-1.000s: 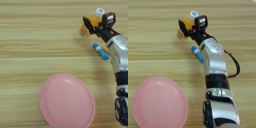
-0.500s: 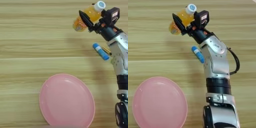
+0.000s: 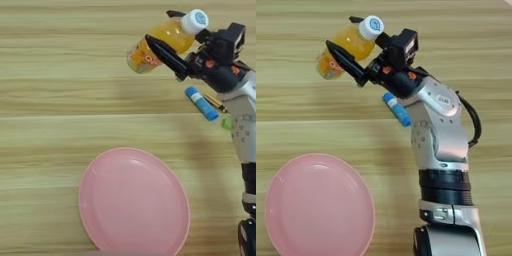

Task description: Move the objects on the table

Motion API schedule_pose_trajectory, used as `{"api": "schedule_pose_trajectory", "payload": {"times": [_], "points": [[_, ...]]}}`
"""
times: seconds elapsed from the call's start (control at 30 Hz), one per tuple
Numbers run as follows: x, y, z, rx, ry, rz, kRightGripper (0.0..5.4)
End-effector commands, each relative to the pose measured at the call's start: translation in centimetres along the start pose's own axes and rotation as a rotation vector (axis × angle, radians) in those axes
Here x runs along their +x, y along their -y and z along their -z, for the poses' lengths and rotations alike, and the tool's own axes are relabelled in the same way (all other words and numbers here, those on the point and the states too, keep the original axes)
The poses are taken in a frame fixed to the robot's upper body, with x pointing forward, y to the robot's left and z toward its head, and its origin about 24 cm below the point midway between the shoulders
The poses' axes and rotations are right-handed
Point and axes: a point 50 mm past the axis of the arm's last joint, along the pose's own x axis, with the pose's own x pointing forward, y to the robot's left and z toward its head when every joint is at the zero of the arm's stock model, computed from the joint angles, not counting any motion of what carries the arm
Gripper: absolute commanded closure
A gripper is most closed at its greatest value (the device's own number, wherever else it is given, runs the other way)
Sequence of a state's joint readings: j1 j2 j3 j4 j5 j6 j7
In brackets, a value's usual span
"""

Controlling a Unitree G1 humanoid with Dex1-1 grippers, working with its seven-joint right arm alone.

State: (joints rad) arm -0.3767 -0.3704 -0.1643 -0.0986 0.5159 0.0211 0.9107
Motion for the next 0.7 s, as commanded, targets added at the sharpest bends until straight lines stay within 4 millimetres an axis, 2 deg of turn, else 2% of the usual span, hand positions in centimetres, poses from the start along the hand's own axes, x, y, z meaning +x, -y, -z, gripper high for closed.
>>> {"api": "schedule_pose_trajectory", "payload": {"times": [0.03, 0.5, 0.7], "points": [[0.7, -0.1, -3.1, -0.090, 0.068, -0.104, 1.91], [-1.6, -2.9, -2.8, 0.013, -0.051, -0.419, 1.91], [-3.2, -4.5, -1.9, 0.099, -0.168, -0.574, 1.91]]}}
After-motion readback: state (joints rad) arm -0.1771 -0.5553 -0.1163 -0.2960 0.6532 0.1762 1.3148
